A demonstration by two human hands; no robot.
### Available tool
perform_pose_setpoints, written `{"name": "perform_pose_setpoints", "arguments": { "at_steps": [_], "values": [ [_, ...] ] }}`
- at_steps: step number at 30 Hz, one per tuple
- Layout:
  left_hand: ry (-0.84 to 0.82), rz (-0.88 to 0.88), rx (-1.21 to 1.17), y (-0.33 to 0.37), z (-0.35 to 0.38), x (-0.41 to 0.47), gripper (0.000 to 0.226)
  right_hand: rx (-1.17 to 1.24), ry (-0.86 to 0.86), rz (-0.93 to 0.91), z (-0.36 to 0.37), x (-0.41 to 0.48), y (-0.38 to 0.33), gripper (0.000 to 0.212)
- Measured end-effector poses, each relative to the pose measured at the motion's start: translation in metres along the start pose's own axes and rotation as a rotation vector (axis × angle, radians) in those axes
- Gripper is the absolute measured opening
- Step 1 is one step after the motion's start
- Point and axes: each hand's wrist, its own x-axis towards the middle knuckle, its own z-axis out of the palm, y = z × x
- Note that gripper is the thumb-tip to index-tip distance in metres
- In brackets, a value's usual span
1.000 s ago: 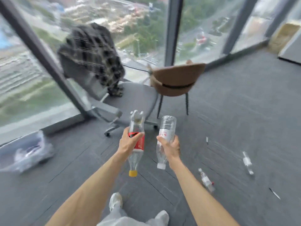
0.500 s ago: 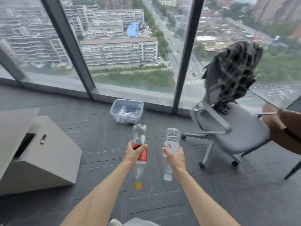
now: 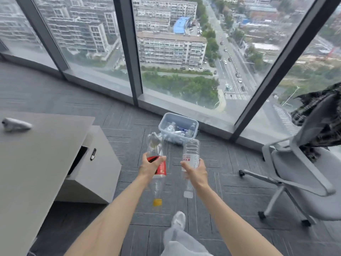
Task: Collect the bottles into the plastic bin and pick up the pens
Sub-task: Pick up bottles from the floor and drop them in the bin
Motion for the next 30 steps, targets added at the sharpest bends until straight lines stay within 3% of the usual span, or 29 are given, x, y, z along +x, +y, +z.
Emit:
{"name": "perform_pose_setpoints", "arguments": {
  "at_steps": [9,18,21,26,30],
  "values": [
    [-0.081,-0.091,-0.064,0.073,-0.019,0.145,0.089,0.054,-0.018,0.130,0.074,0.156,-0.038,0.055],
    [-0.108,-0.114,-0.054,0.166,0.011,0.285,0.089,0.076,-0.005,0.251,0.075,0.289,-0.095,0.059],
    [-0.097,-0.140,0.009,0.188,0.034,0.345,0.077,0.093,0.051,0.275,0.073,0.337,-0.114,0.058],
    [-0.144,-0.173,0.143,0.222,0.066,0.440,0.076,0.131,0.135,0.345,0.081,0.420,-0.138,0.062],
    [-0.203,-0.184,0.254,0.248,0.075,0.501,0.073,0.355,0.325,0.506,0.091,0.473,-0.151,0.068]
  ]
}}
